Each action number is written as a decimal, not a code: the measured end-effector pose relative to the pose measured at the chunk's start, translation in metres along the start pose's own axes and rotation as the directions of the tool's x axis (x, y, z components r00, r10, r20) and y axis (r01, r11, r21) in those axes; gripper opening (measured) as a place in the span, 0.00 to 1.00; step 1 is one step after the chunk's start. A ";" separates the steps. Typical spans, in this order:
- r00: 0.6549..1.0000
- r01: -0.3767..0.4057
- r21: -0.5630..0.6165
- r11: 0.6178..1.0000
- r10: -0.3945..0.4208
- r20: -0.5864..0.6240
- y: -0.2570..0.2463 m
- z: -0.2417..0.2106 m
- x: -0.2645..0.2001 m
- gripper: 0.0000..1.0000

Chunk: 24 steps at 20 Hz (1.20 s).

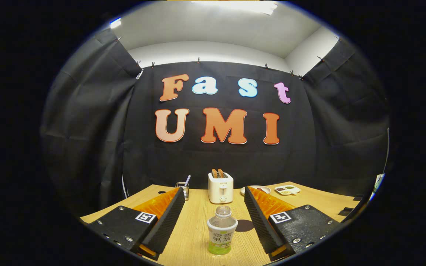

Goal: Take the bottle from table, then pour the juice into the cup, finally place the bottle on the coaster

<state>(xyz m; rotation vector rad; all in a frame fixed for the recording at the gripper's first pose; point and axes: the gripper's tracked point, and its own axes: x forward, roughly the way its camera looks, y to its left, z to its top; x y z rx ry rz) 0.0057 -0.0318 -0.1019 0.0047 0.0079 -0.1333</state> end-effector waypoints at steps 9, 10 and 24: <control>0.994 -0.024 -0.010 1.000 0.023 -0.105 0.000 -0.089 0.021 0.96; 0.992 -0.020 -0.016 1.000 0.018 -0.125 0.000 -0.100 0.023 0.96; 0.942 -0.061 -0.011 0.998 0.054 -0.331 0.002 -0.180 0.030 0.72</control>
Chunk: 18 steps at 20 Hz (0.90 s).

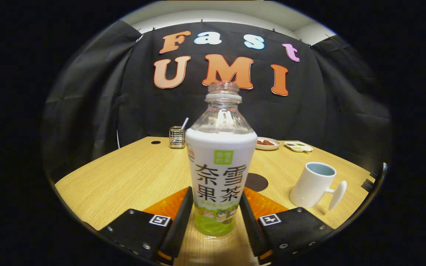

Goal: Take the bottle from table, then pour the juice into the cup, finally place the bottle on the coaster

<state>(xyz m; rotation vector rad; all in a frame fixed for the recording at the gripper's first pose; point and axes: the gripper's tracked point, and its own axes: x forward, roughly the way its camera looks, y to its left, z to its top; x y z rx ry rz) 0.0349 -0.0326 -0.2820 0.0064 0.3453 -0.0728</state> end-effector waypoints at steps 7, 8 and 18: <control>0.999 -0.037 0.047 0.998 0.038 -0.020 0.002 0.005 0.009 0.60; 0.999 -0.051 0.070 0.996 0.052 -0.015 0.004 0.007 0.010 0.60; 0.988 -0.156 0.369 0.916 0.144 0.062 0.013 0.049 0.017 0.60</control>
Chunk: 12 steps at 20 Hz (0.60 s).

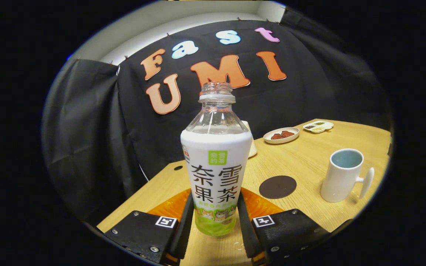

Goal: Take the bottle from table, then pour the juice into the cup, finally place the bottle on the coaster

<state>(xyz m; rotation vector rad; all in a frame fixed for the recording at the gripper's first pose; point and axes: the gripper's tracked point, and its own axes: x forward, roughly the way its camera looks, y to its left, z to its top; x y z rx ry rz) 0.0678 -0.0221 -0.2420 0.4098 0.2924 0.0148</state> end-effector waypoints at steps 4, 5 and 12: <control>0.999 -0.032 0.155 0.987 0.027 0.033 0.002 0.019 0.006 0.60; 0.999 -0.036 0.197 0.980 0.029 0.039 0.000 0.022 0.005 0.60; 0.996 -0.072 0.469 0.880 0.043 0.073 -0.008 0.032 0.014 0.60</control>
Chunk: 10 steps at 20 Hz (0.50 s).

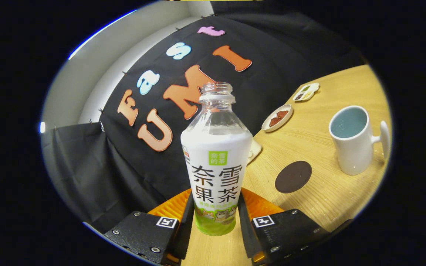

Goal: Take the bottle from table, then pour the juice into the cup, finally place the bottle on the coaster

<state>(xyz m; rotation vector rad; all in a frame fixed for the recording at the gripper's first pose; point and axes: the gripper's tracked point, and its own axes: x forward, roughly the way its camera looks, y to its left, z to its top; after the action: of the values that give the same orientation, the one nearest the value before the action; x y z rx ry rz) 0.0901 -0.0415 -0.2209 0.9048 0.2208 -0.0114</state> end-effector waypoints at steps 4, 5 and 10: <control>1.000 -0.022 0.163 0.986 0.021 0.010 0.006 0.003 0.003 0.59; 1.000 -0.026 0.202 0.979 0.025 0.011 0.006 0.000 0.000 0.59; 0.999 -0.038 0.385 0.922 0.021 0.047 0.000 0.013 -0.002 0.59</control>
<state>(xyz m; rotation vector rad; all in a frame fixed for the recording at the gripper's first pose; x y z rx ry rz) 0.0905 -0.0517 -0.2126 1.3012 0.1676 -0.0477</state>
